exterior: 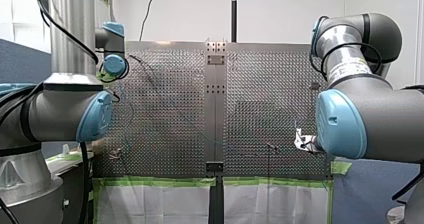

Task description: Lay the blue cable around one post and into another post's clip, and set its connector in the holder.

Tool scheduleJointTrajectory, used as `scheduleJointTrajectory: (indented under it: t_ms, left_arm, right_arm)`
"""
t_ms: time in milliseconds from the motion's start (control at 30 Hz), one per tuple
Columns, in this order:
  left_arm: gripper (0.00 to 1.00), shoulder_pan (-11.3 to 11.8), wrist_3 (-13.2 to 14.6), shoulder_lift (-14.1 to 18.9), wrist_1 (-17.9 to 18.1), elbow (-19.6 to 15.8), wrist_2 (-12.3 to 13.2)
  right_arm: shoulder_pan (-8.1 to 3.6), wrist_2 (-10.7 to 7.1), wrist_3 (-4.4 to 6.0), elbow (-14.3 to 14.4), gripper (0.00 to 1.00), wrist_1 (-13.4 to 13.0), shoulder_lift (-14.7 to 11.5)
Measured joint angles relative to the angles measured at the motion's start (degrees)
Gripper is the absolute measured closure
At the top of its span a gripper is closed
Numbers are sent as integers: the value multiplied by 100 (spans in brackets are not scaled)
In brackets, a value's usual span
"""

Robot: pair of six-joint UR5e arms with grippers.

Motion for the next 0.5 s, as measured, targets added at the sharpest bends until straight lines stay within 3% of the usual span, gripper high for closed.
scheduleJointTrajectory:
  t_ms: [500]
  left_arm:
    - [0,-145,-26,-680,-116,613,-32]
  right_arm:
    - [2,0,-38,0,100,22,-1]
